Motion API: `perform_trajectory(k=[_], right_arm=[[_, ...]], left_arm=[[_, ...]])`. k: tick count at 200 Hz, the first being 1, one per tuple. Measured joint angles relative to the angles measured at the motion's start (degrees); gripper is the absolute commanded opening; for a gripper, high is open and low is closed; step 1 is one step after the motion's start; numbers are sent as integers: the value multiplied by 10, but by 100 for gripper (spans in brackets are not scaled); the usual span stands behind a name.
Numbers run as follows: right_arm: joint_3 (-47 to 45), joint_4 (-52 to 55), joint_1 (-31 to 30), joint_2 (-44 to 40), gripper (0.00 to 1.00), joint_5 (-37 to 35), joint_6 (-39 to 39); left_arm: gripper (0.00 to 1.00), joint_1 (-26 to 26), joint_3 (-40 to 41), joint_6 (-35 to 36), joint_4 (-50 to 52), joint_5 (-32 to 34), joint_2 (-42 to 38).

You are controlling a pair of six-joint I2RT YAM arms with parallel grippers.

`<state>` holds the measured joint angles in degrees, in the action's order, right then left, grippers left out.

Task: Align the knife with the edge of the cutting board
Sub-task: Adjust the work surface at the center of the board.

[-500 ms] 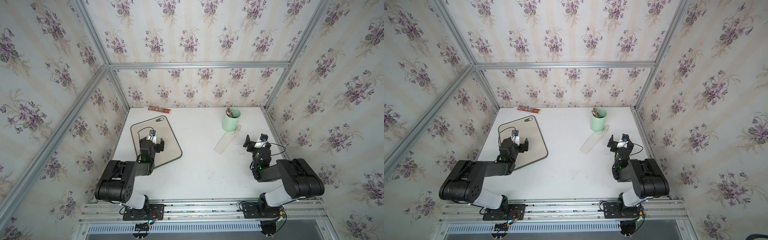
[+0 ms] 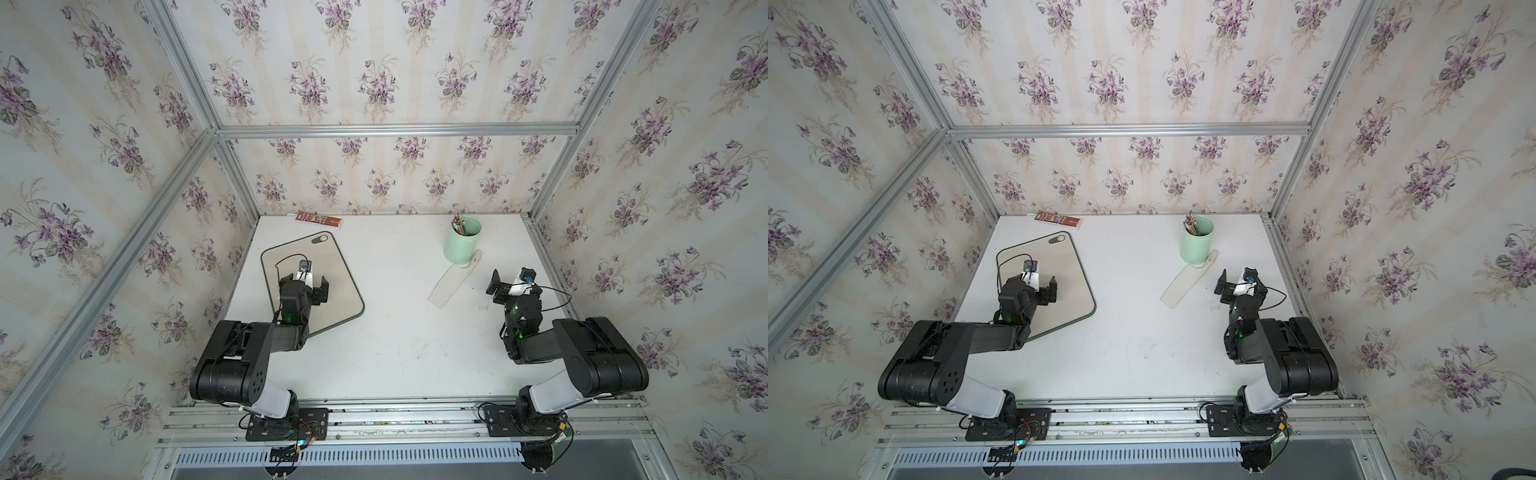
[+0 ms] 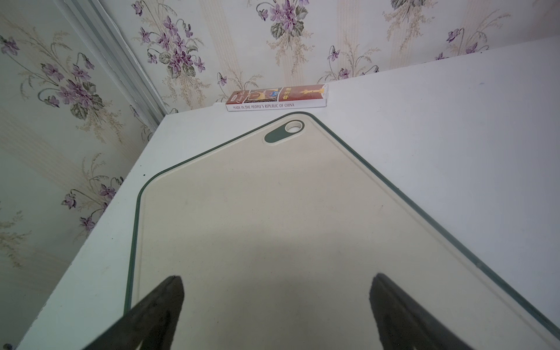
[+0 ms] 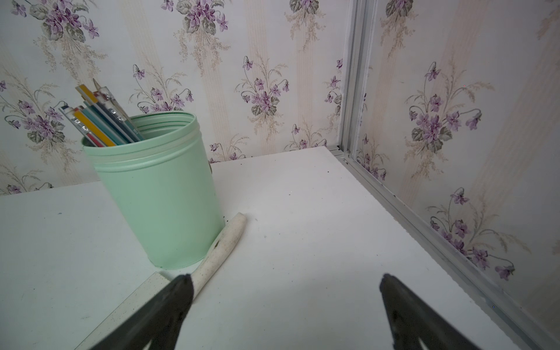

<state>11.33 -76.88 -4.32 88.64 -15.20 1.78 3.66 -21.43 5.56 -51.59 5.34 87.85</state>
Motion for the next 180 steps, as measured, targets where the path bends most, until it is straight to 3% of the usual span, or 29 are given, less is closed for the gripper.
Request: perform_trajectory(k=[46,70,83,105,128,154,163,180], right_arm=[[0,0,0,0,100,0,0],[0,3,-8,-6,100,-10,0],[-1,5,-19,-17,100,-19,-2],[-34,-26,-35,-23,100,-31,-10],[-42,-28,-73,-44,100,-93,-35],[30,60,-122,-163,100,-140,-36],[44,92,-123,-203,100,-137,-7],[78,181,-128,-254,100,-68,49]], left_arm=[[99,1,0,-13,4,31,-5],[99,18,38,-16,7,77,-76],[99,27,19,-32,76,106,-152],[99,-11,-110,-129,257,127,-232],[99,-36,-186,-196,408,97,-204],[99,-39,-212,-266,596,49,-177],[99,-40,-203,-290,632,49,-184],[99,-46,-185,-330,696,59,-196]])
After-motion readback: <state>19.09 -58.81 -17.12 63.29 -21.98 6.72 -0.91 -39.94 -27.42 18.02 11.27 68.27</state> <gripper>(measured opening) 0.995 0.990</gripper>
